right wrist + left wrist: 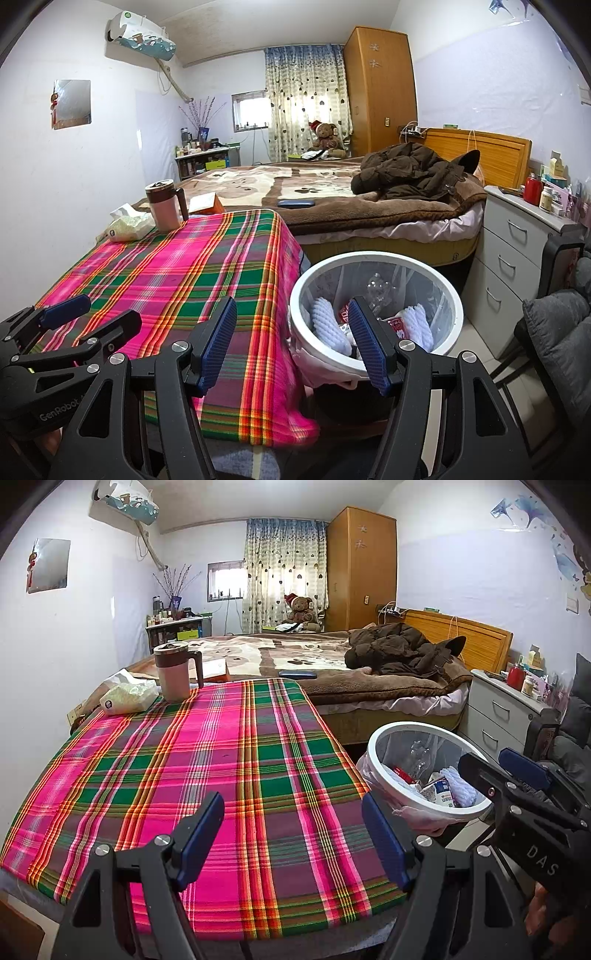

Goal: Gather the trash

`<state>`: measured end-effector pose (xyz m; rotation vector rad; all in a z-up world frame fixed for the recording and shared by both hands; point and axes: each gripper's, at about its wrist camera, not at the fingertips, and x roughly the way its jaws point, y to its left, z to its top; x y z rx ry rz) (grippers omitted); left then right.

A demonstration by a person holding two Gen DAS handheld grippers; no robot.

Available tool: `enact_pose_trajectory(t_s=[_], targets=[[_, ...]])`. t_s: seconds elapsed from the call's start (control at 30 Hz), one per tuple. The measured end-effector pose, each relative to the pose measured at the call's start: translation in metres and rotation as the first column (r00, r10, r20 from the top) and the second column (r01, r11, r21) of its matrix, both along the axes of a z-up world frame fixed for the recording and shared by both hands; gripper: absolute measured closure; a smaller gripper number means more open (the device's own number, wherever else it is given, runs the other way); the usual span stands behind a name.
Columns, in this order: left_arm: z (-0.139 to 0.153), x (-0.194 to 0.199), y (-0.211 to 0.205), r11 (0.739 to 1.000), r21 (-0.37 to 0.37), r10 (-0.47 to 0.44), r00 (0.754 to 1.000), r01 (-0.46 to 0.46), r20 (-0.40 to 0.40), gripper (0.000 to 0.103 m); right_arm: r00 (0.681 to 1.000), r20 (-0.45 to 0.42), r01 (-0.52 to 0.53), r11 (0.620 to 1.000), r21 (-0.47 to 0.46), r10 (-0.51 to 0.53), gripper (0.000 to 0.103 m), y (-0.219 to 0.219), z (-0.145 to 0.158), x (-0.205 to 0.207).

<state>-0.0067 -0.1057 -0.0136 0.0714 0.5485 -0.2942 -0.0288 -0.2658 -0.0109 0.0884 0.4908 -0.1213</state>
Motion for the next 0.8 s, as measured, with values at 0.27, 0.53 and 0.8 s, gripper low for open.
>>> enact_pose_trajectory(t_s=[0.27,0.53,0.8], targets=[[-0.0005,-0.0001,-0.0001,1.0,-0.001,0.003,1.0,-0.003,-0.001,0.025,1.0,-0.001,-0.001,1.0,-0.001,0.001,0.039,0.0004,-0.0008,-0.0001],[-0.0009,0.0002,0.0,1.0,-0.003,0.003,1.0,-0.003,-0.003,0.025,1.0,-0.002,-0.004,1.0,-0.002,0.004,0.039,0.0006,0.0,-0.0002],[-0.0012,-0.0003,0.0029,1.0,-0.008,0.014,1.0,-0.014,0.001,0.025,1.0,-0.002,-0.005,1.0,-0.003,0.005,0.039,0.0008,0.0004,-0.0002]])
